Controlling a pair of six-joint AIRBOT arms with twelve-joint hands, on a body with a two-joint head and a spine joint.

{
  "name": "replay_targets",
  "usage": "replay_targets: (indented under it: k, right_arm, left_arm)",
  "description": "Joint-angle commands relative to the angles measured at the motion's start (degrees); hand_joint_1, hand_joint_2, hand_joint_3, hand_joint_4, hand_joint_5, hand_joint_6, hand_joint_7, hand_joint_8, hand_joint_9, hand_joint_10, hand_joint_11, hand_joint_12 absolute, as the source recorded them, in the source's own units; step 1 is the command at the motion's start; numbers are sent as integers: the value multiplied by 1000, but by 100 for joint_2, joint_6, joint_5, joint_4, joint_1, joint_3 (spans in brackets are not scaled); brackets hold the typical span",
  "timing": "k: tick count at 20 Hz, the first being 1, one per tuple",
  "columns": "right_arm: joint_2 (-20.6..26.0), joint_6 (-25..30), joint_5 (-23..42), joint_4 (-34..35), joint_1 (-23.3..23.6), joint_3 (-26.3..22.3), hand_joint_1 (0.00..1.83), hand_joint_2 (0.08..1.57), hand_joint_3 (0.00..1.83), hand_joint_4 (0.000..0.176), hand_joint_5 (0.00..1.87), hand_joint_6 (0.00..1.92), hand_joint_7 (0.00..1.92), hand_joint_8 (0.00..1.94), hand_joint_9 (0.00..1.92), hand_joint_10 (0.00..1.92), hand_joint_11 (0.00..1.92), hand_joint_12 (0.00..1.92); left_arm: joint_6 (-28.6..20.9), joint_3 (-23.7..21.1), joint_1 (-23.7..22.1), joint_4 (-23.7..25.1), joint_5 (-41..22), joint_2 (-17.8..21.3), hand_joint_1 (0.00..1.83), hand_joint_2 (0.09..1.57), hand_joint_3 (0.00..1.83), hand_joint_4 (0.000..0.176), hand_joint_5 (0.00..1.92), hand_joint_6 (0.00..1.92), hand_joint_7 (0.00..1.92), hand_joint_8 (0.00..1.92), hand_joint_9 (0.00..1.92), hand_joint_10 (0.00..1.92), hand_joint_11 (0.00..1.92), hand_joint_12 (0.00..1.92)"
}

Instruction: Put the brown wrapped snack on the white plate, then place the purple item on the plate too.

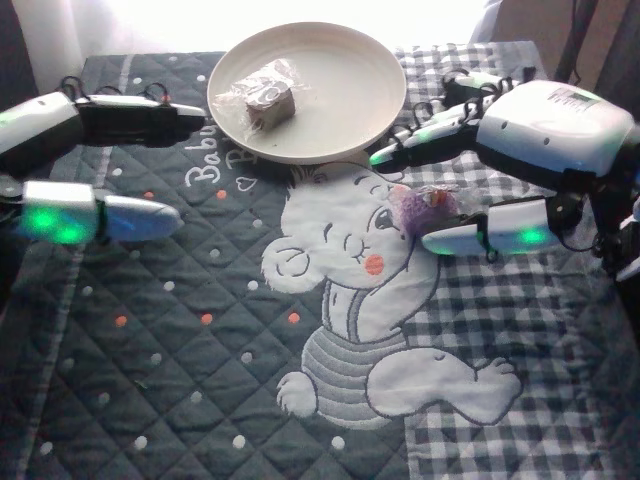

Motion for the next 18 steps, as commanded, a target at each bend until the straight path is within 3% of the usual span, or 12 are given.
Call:
replay_targets:
  k: [1, 2, 3, 6, 7, 8, 10, 14, 15, 16, 17, 18]
  right_arm:
    - [-41, 31, 484, 198, 56, 22, 865, 1049, 0, 93, 611, 2, 574, 2, 621, 12, 168, 1202]
    - [-74, 30, 423, 197, 56, 57, 906, 1051, 0, 77, 622, 4, 587, 5, 639, 16, 187, 1193]
    - [-128, 30, 353, 199, 56, 114, 1041, 1039, 0, 50, 665, 4, 648, 7, 764, 37, 376, 1156]
    - [-207, 31, 262, 211, 56, 171, 1138, 1013, 0, 26, 717, 4, 740, 20, 854, 60, 460, 1183]
    - [-218, 31, 254, 212, 56, 173, 1192, 1006, 0, 3, 770, 4, 803, 88, 813, 432, 505, 1340]
    - [-228, 31, 247, 211, 56, 176, 1220, 1142, 0, 0, 859, 776, 894, 1101, 748, 1068, 612, 1413]
    - [-239, 34, 247, 239, 56, 183, 1350, 1119, 0, 0, 915, 956, 951, 1045, 930, 1199, 793, 1364]
    - [-209, 428, 539, 238, 58, 299, 1374, 1120, 0, 0, 887, 1120, 984, 920, 924, 1223, 776, 1341]
    - [-196, 458, 680, 328, 61, 362, 1373, 1130, 0, 0, 998, 742, 939, 1150, 828, 1366, 719, 1527]
    - [-201, 458, 802, 489, 67, 433, 1291, 1104, 0, 0, 1146, 481, 942, 1269, 842, 1282, 698, 1610]
    - [-204, 458, 845, 570, 83, 482, 1256, 1084, 0, 0, 1156, 614, 978, 1097, 862, 1053, 666, 1468]
    - [-219, 407, 804, 579, 376, 565, 1357, 1080, 0, 0, 1061, 860, 1045, 826, 941, 1107, 729, 1332]
  left_arm:
    - [-25, -31, 46, -245, -882, 45, 836, 946, 0, 0, 528, 12, 531, 8, 520, 11, 0, 1215]
    - [-25, -74, 192, -406, -1006, 63, 884, 938, 0, 0, 562, 9, 551, 6, 540, 14, 0, 1236]
    - [-26, -103, 358, -585, -1118, 65, 944, 930, 0, 0, 569, 2, 580, 2, 589, 12, 155, 1034]
    - [-70, -175, 568, -793, -1338, 66, 931, 934, 0, 0, 563, 1, 591, 1, 597, 3, 201, 919]
    - [-79, -191, 606, -828, -1389, 73, 933, 932, 0, 0, 557, 2, 595, 0, 595, 1, 183, 950]
    - [-79, -201, 636, -867, -1428, 79, 879, 952, 7, 0, 541, 0, 589, 1, 573, 2, 143, 939]
    - [-80, -210, 690, -937, -1476, 79, 906, 952, 5, 0, 532, 0, 583, 0, 565, 0, 131, 929]
    - [-80, -239, 835, -1058, -1533, 77, 924, 966, 1, 0, 534, 0, 596, 1, 586, 5, 151, 961]
    - [-80, -240, 844, -1071, -1533, 76, 907, 960, 0, 0, 550, 6, 613, 7, 604, 10, 166, 975]
    - [-80, -241, 847, -1074, -1531, 69, 904, 957, 0, 0, 557, 8, 613, 6, 600, 8, 163, 974]
    - [-79, -237, 840, -1073, -1519, 60, 903, 955, 0, 0, 549, 4, 610, 4, 596, 6, 152, 971]
    - [-78, -241, 799, -1049, -1501, 55, 913, 953, 0, 0, 552, 4, 613, 5, 598, 6, 149, 970]
